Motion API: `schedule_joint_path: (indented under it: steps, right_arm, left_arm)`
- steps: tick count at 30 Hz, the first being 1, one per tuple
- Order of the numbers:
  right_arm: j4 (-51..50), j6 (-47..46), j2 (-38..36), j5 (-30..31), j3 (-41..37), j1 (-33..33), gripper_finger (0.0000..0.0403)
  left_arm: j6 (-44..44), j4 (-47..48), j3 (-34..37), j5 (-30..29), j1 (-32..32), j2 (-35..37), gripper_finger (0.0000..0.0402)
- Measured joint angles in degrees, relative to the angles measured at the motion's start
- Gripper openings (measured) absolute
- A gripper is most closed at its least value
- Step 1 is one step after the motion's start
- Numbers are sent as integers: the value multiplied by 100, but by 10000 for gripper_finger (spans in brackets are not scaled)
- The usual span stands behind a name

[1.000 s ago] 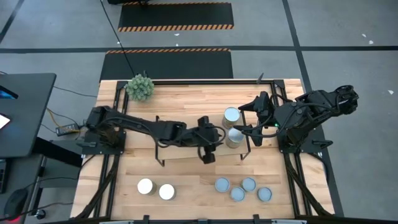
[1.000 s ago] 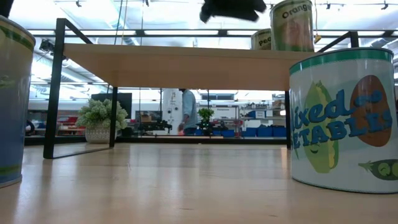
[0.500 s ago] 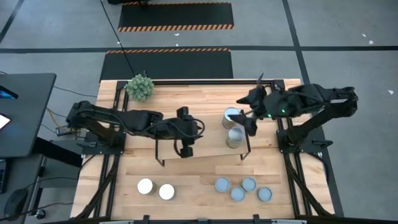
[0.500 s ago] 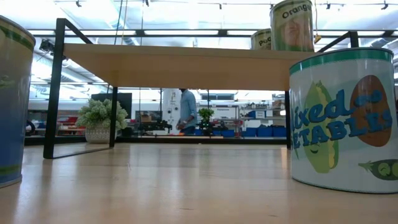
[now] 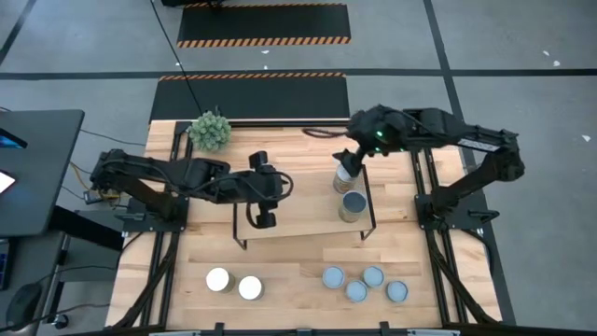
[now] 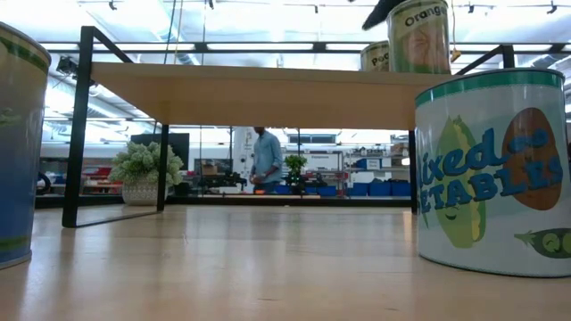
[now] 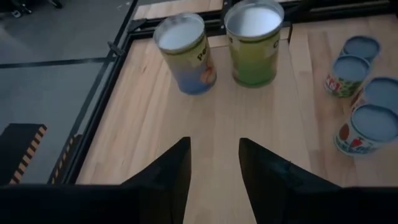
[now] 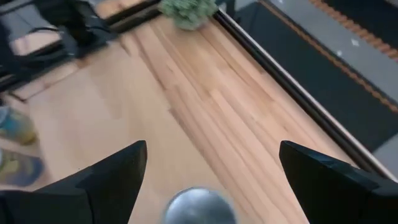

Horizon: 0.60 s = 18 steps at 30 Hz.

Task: Pick and place cans onto a shelf
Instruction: Adjust the canned peaches on the shelf

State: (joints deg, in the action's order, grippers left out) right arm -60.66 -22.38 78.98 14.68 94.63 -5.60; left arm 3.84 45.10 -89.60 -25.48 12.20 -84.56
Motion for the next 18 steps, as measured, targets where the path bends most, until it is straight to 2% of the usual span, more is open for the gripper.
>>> schedule_joint_path:
  steps: [8, 18]
  right_arm:
    - [-497, -202, 634, -540, -2, -635, 374]
    - [-1097, -298, 911, -847, -2, -736, 374]
  left_arm:
    - [-4, -22, 0, 17, 6, 92, 141]
    - [-10, 35, 2, 22, 6, 81, 141]
